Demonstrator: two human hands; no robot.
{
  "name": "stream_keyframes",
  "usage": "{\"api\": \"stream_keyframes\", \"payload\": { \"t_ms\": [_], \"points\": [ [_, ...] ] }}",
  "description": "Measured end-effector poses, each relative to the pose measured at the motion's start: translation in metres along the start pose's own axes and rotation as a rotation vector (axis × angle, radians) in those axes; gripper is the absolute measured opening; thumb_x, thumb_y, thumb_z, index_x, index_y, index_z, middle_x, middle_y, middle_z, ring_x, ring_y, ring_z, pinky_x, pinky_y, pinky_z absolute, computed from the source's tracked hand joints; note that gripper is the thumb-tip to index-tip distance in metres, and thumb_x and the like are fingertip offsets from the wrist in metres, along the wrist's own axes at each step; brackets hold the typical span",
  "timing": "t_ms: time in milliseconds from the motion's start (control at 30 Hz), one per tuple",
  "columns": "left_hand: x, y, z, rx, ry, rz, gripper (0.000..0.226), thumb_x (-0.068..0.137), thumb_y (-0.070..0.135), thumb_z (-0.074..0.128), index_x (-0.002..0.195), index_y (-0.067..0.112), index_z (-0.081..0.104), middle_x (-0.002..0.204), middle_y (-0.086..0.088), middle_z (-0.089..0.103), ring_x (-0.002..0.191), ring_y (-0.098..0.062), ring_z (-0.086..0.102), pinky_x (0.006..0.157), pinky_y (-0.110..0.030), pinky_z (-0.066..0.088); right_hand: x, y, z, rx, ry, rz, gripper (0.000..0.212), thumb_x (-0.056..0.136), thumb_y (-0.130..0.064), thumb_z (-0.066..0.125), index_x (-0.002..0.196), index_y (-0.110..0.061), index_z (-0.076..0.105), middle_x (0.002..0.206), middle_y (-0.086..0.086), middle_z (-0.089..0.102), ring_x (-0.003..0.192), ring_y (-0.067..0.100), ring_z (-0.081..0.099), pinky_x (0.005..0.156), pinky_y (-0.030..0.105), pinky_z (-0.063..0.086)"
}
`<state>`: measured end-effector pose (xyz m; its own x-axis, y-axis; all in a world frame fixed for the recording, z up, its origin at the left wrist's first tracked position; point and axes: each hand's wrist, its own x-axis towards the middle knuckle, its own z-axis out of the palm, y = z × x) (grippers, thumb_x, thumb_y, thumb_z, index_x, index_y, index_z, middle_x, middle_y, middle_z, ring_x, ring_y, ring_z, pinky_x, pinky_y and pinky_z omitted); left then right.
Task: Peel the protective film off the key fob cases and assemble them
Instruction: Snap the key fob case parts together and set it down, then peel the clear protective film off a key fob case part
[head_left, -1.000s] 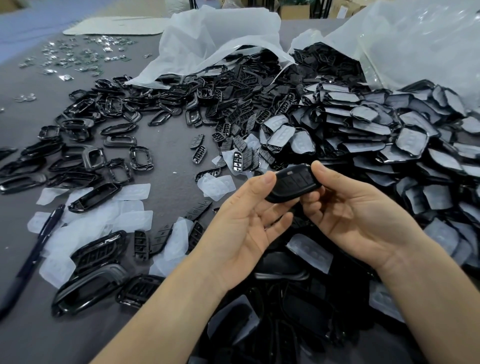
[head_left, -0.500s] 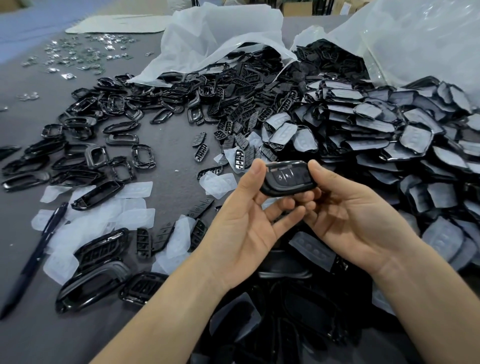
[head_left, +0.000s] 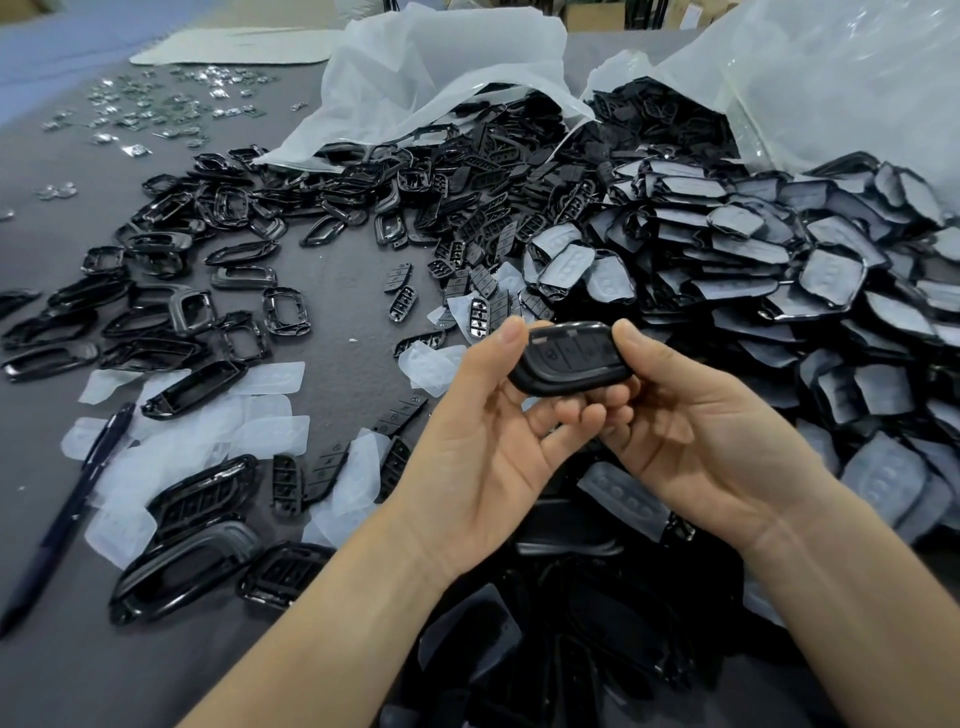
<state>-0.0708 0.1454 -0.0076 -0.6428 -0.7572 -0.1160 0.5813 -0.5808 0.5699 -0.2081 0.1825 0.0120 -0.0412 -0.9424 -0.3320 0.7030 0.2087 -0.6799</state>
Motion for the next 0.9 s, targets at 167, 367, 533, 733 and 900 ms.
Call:
{"api": "stream_keyframes", "payload": {
  "t_ms": [167,367,533,733,900],
  "points": [
    [0.0,0.001,0.002,-0.001,-0.014,0.001,0.055,0.072,0.032,0.07,0.111,-0.005,0.057,0.073,-0.017,0.066,0.062,-0.018,0.07,0.06,-0.022,0.057,0.001,-0.001,-0.002,0.063,-0.053,0.04,0.027,0.064,-0.024,0.068,0.076,0.0,0.07,0.051,-0.002,0.049,0.042,0.002,0.049,0.051,0.009,0.046],
    [-0.001,0.0,0.001,0.034,-0.036,0.009,0.026,0.079,0.037,0.07,0.075,0.013,0.077,0.066,-0.001,0.07,0.059,-0.006,0.067,0.064,-0.021,0.057,-0.001,-0.006,-0.005,-0.208,-0.114,-0.127,0.02,0.071,-0.032,0.063,0.07,-0.012,0.063,0.046,-0.009,0.038,0.029,0.0,0.032,0.035,0.01,0.03],
    [0.003,0.0,-0.002,0.131,0.059,0.101,0.027,0.081,0.032,0.06,0.074,0.013,0.077,0.072,-0.004,0.071,0.062,-0.011,0.068,0.066,-0.025,0.057,-0.003,-0.011,-0.009,-0.325,-0.053,-0.171,0.018,0.069,-0.033,0.068,0.064,-0.019,0.059,0.045,-0.001,0.046,0.029,0.006,0.036,0.033,0.012,0.021],
    [0.002,0.0,-0.004,0.536,0.027,0.386,0.028,0.074,0.042,0.074,0.079,0.014,0.078,0.095,-0.005,0.073,0.079,-0.019,0.071,0.072,-0.026,0.057,-0.01,-0.025,-0.013,-0.563,-0.045,-0.251,0.011,0.08,-0.017,0.067,0.075,-0.013,0.059,0.053,0.003,0.057,0.039,0.012,0.052,0.035,0.015,0.03],
    [-0.003,0.002,-0.008,0.828,-0.003,0.457,0.043,0.079,0.054,0.068,0.114,0.029,0.068,0.136,0.011,0.053,0.104,-0.022,0.067,0.085,-0.033,0.056,-0.018,-0.048,-0.026,-0.764,0.093,-0.347,0.012,0.087,-0.005,0.064,0.084,-0.016,0.061,0.059,0.001,0.061,0.044,0.014,0.052,0.04,0.017,0.037]
  ]
}}
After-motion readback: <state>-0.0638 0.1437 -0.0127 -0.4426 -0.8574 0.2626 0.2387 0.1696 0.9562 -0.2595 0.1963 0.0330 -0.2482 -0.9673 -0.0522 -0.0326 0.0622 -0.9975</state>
